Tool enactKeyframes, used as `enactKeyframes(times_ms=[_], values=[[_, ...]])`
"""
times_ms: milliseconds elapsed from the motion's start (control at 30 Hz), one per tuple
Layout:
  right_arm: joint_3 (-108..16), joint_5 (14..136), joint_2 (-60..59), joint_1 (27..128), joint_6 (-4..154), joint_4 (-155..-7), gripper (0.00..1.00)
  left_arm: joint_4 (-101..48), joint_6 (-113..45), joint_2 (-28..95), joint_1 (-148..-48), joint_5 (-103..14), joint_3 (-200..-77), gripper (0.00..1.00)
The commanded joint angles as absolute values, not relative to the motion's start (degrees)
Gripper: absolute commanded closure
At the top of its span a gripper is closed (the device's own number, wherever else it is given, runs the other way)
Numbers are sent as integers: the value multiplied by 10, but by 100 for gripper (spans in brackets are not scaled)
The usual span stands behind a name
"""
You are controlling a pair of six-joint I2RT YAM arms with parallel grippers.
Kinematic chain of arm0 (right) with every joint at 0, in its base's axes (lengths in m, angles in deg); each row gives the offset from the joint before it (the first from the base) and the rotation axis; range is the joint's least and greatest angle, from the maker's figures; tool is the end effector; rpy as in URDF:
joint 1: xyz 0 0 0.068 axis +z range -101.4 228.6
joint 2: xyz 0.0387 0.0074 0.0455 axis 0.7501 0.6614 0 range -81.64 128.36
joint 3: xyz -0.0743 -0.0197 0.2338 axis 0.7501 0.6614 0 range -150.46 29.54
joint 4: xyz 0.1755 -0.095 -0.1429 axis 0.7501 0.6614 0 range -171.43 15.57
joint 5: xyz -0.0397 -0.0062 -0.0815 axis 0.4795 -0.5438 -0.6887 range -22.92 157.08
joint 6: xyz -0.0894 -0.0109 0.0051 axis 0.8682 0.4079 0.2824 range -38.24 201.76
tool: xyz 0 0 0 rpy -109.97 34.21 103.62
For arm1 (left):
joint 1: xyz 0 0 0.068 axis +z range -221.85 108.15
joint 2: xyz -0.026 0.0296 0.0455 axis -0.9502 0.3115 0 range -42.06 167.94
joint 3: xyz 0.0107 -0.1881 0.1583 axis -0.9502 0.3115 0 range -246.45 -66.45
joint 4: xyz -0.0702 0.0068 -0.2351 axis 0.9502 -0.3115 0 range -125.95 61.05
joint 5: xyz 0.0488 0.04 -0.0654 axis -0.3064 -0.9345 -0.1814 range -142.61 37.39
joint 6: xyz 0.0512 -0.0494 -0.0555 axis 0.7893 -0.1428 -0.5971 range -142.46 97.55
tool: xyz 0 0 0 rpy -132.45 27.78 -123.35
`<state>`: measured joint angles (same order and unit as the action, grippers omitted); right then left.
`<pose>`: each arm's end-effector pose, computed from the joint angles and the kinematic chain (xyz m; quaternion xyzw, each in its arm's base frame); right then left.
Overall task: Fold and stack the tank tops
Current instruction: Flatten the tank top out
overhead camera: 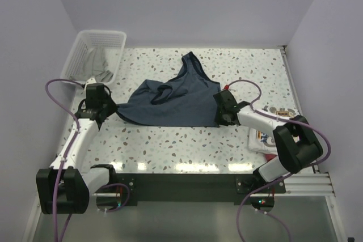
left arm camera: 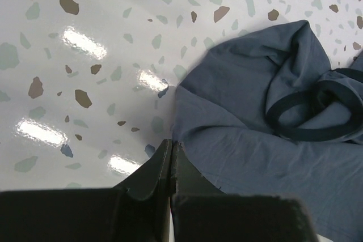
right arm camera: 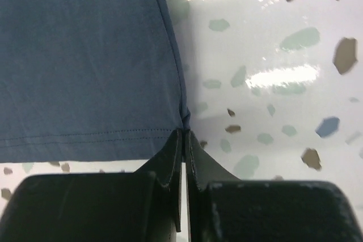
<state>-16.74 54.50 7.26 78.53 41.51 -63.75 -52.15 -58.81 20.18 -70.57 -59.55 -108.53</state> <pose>0.2682 0.1343 0.1071 0.1144 0.9544 0.0599 0.2693 0.2562 0.0156 0.1947 -0.3183 0.8599 -0.0661 0.3936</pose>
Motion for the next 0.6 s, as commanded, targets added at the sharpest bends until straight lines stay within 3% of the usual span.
enactKeyframes(times_ms=[0, 200, 567], values=[[-212, 511, -16, 785, 426, -545, 100, -503, -570, 184, -703, -556, -1103, 100], [-369, 462, -169, 777, 458, -415, 100, -531, -559, 125, -703, -505, -1156, 100], [-737, 441, -255, 775, 502, -334, 100, -530, -656, 8, -703, -426, -1418, 100]])
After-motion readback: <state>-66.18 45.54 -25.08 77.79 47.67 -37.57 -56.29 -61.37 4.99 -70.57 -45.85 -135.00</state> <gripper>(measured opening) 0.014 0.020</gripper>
